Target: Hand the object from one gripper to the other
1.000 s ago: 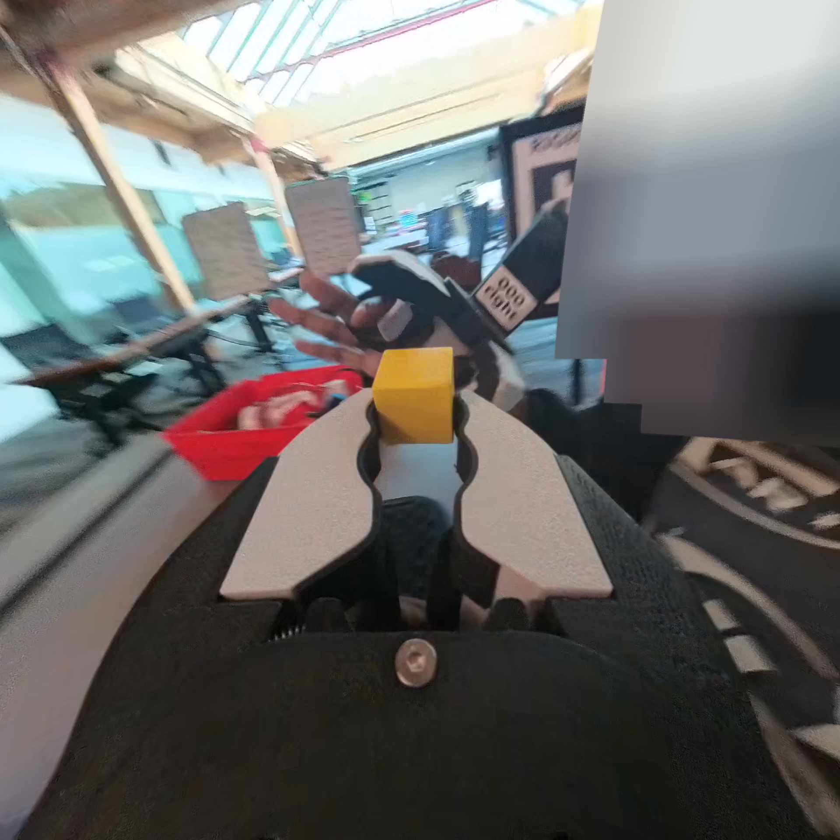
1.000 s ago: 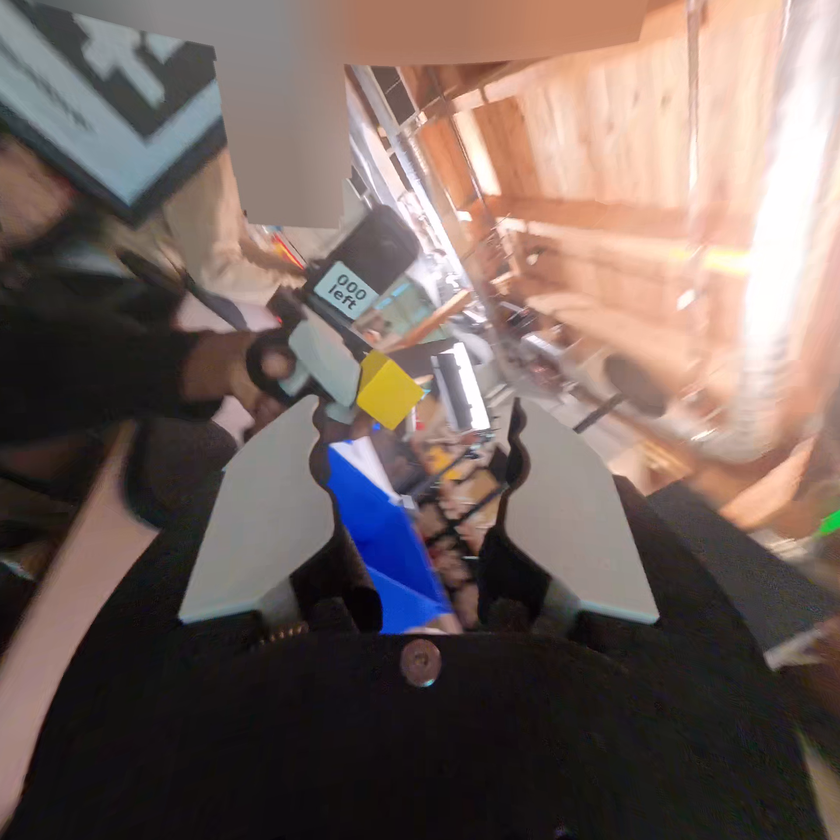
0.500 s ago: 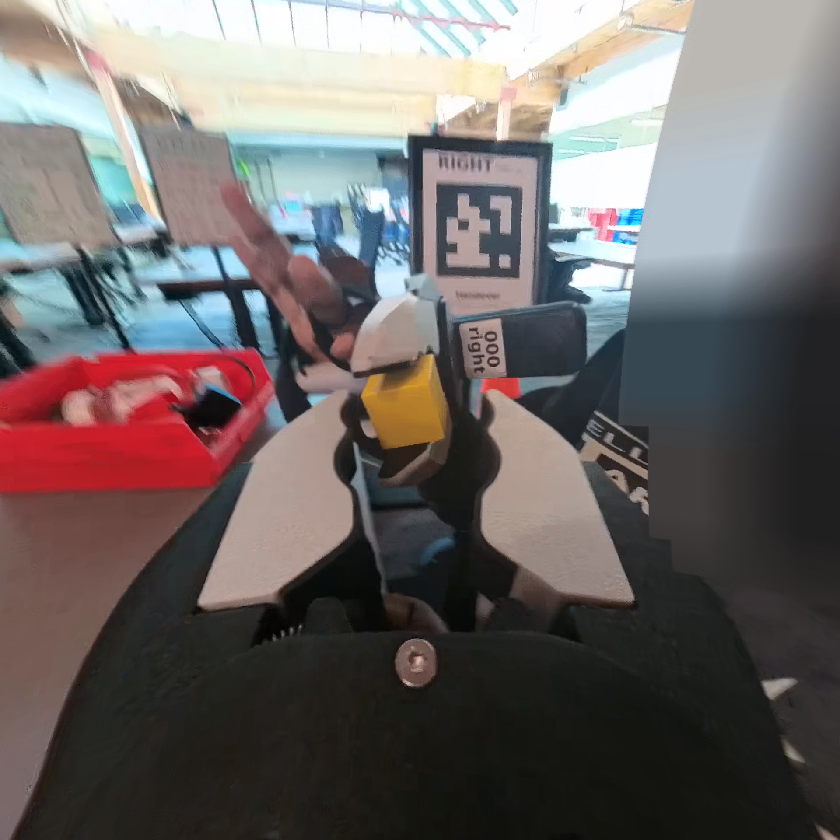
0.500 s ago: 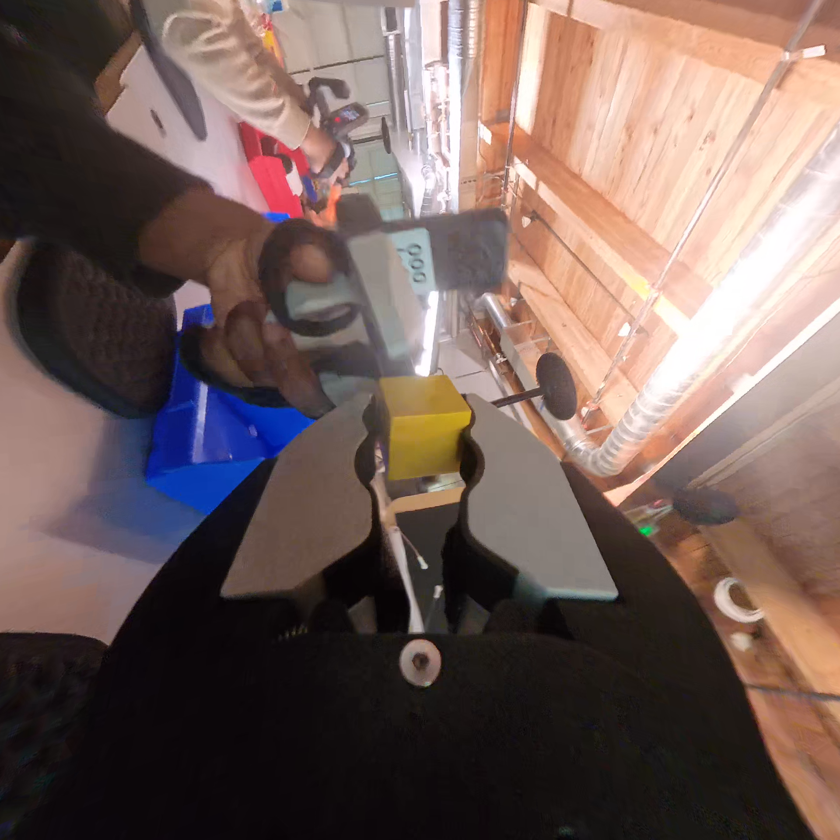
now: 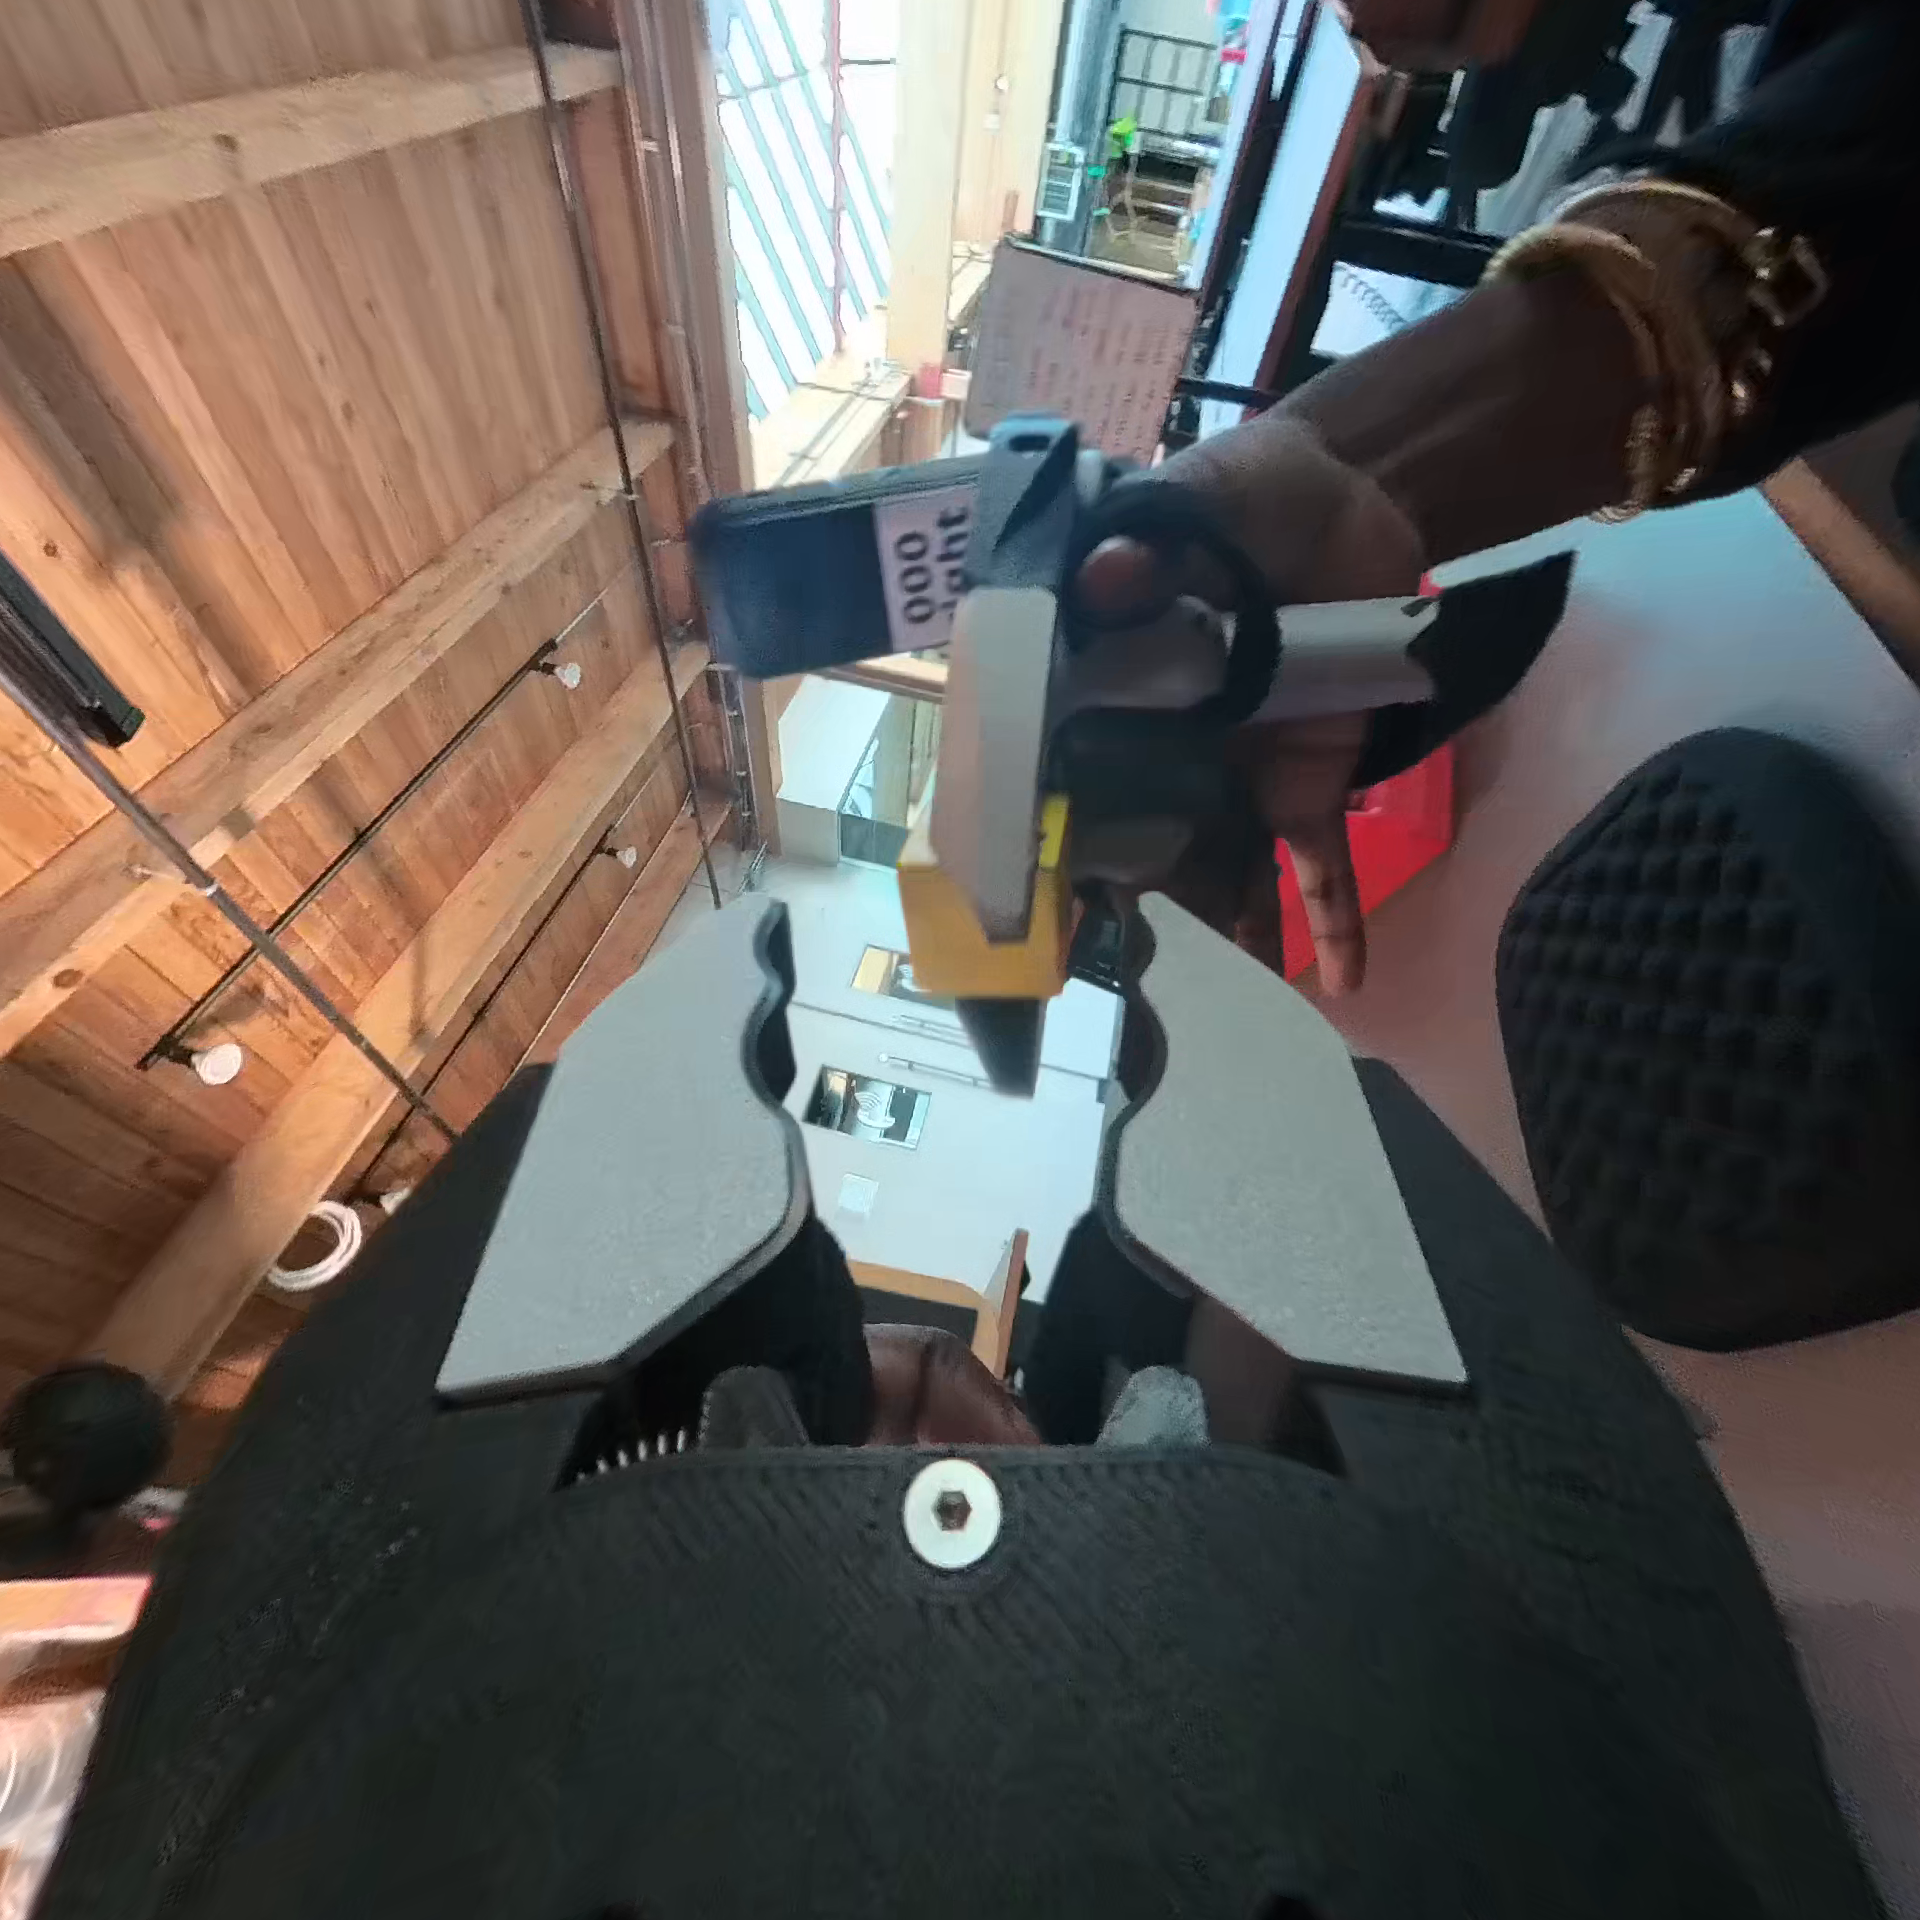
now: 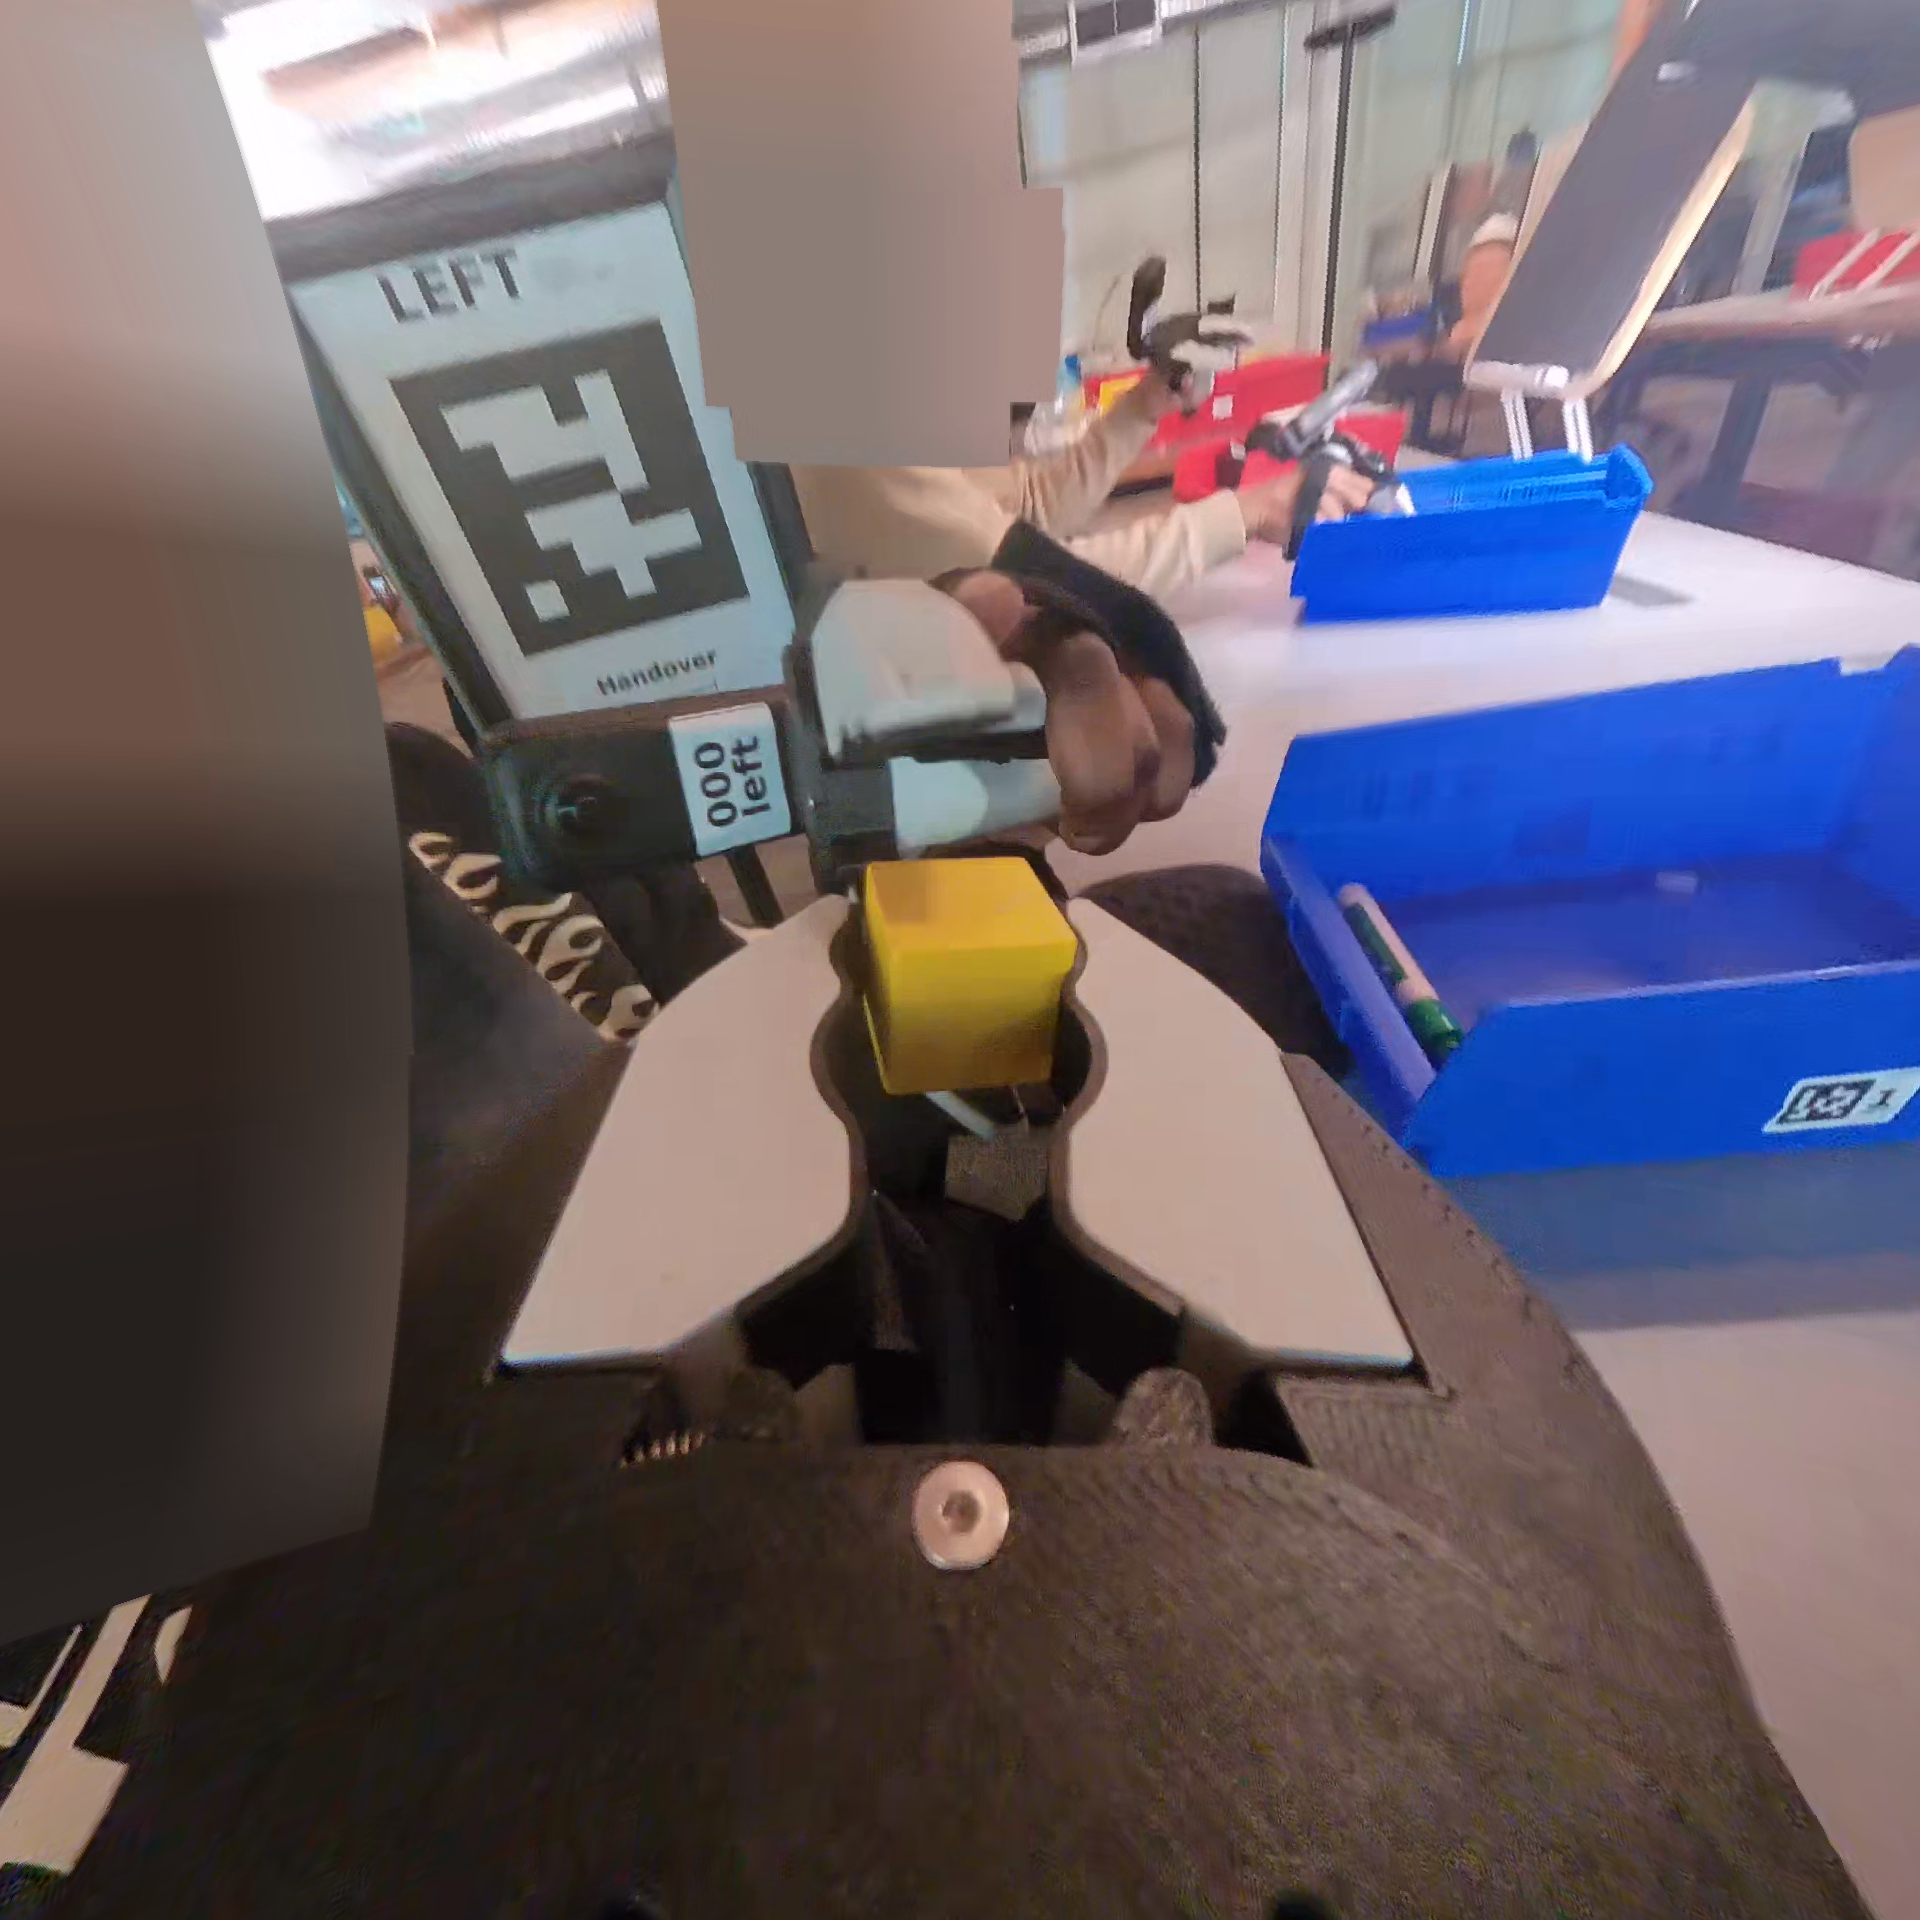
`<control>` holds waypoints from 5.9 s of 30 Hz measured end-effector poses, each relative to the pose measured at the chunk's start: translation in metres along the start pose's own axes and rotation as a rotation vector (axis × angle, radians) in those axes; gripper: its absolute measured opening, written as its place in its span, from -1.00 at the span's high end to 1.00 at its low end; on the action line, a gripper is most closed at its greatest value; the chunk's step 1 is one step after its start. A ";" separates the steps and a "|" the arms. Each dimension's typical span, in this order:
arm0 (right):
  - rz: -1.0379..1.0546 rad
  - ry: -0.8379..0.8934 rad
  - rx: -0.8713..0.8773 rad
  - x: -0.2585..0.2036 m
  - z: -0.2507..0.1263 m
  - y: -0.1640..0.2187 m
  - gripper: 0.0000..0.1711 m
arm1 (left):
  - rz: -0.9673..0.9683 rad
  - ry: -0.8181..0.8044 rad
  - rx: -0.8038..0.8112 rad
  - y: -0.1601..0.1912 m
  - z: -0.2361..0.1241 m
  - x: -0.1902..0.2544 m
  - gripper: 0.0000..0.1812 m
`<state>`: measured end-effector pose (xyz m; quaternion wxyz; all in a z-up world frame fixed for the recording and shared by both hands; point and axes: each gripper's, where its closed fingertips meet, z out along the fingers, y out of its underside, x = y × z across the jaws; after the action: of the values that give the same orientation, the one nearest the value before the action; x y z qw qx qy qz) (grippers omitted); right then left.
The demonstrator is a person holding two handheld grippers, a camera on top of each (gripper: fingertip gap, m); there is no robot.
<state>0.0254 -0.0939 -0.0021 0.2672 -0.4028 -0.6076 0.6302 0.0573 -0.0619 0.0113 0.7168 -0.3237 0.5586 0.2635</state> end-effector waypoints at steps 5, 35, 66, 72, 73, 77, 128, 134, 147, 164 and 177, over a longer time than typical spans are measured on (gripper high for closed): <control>0.011 0.032 -0.034 0.004 0.005 0.006 0.63 | -0.016 0.056 -0.028 0.001 0.005 0.011 0.68; -1.460 0.556 -0.022 0.006 -0.006 -0.016 0.61 | -1.252 0.478 0.351 -0.020 -0.013 -0.007 0.39; -1.307 0.438 0.163 -0.007 -0.029 -0.032 0.34 | -1.405 0.504 0.281 -0.015 -0.009 -0.007 0.69; -1.628 0.569 -0.058 0.003 -0.013 -0.014 0.56 | -1.543 0.712 0.267 -0.026 -0.005 0.016 0.68; -1.635 0.572 -0.077 0.004 -0.010 -0.012 0.63 | -1.536 0.711 0.272 -0.027 -0.005 0.016 0.68; -1.487 0.538 -0.057 0.002 -0.012 -0.015 0.66 | -1.385 0.597 0.325 -0.025 -0.007 0.006 0.61; -0.989 0.416 0.091 -0.001 -0.022 -0.031 0.66 | -0.765 0.149 0.317 -0.007 -0.017 -0.021 0.27; -0.196 0.049 0.119 -0.010 -0.018 -0.024 0.66 | -0.096 -0.064 0.164 -0.009 -0.018 -0.020 0.27; -0.329 0.082 0.156 -0.004 -0.014 -0.022 0.44 | -0.436 0.029 0.125 0.002 -0.006 -0.017 0.70; -1.510 0.468 0.000 -0.006 -0.008 -0.008 0.50 | -1.473 0.727 0.216 -0.019 -0.015 0.018 0.69; -0.599 0.271 0.078 0.001 -0.015 -0.026 0.66 | -0.413 0.020 0.242 -0.007 -0.022 -0.023 0.35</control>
<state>0.0341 -0.0818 0.0243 0.5343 -0.2760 -0.6334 0.4870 0.0427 -0.0839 0.0314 0.7835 -0.3455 0.5150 0.0390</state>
